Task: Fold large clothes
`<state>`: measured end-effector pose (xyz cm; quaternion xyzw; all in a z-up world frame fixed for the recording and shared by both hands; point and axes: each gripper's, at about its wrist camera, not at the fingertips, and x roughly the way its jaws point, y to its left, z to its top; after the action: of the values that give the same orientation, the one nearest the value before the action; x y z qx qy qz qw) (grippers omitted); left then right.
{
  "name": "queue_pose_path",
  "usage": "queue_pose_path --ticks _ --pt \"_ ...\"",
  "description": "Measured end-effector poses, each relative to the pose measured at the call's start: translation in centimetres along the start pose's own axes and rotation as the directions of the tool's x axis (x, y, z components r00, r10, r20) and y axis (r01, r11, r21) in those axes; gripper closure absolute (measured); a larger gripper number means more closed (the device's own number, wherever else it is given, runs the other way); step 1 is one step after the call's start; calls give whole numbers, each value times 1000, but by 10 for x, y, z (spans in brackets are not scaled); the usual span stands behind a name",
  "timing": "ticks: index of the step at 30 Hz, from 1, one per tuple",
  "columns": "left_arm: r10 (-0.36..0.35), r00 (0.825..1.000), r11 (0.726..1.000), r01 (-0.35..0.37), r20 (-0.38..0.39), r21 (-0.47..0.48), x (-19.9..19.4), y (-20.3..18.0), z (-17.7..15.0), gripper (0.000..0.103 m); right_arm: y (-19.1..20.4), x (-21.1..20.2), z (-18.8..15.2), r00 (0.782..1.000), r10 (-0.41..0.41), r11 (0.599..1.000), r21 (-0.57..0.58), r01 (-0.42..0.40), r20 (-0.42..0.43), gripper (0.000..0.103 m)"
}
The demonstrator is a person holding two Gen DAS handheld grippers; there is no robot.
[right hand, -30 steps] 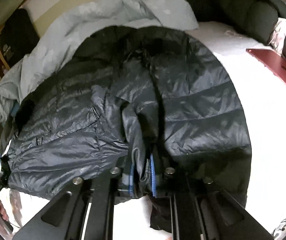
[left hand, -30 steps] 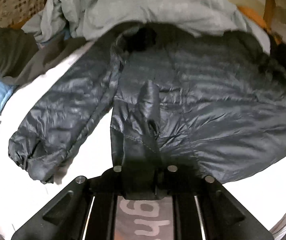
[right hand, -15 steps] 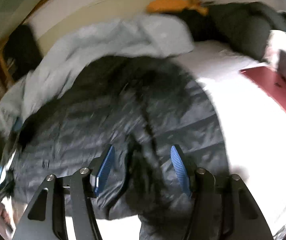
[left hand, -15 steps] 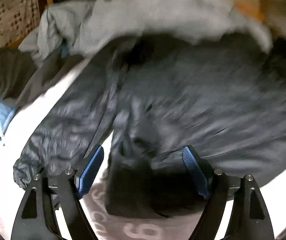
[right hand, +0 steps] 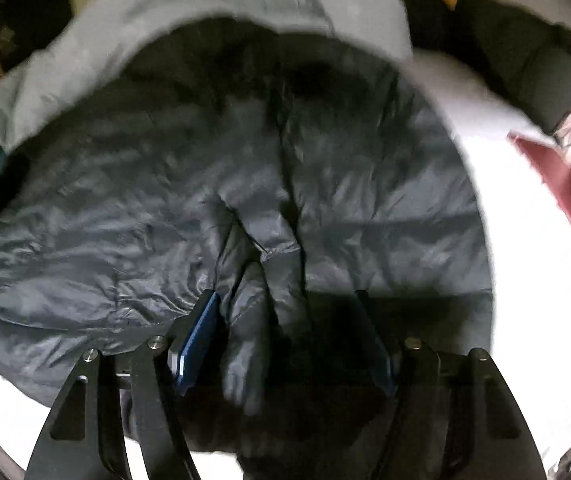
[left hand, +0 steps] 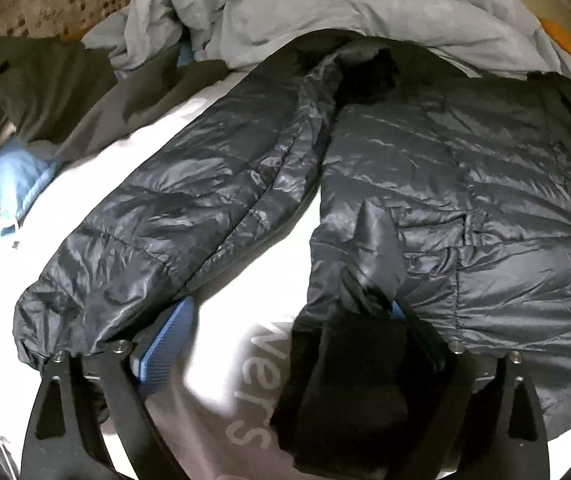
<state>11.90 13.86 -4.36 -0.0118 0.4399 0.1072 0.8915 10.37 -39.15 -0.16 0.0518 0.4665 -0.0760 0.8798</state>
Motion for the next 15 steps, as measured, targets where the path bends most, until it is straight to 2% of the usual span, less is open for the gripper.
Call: queue_pose_path --ticks 3,7,10,12,14,15 --pt "-42 999 998 40 -22 -48 6 10 2 1 4 14 18 996 -63 997 -49 66 58 35" --pt "-51 999 998 52 15 -41 2 8 -3 0 -5 18 26 994 -84 994 82 78 74 35" --pt "-61 998 997 62 19 -53 0 10 -3 1 -11 -7 28 983 -113 984 153 91 144 35" --pt "-58 998 997 60 37 -53 -5 8 -2 3 -12 -27 27 976 -88 985 166 55 197 35" --pt "-43 995 999 45 90 -21 -17 0 -2 13 -11 -44 25 973 2 987 154 -38 230 35" --pt "-46 990 999 46 132 6 -26 -5 -1 15 -11 -50 21 972 42 987 144 -76 230 35"
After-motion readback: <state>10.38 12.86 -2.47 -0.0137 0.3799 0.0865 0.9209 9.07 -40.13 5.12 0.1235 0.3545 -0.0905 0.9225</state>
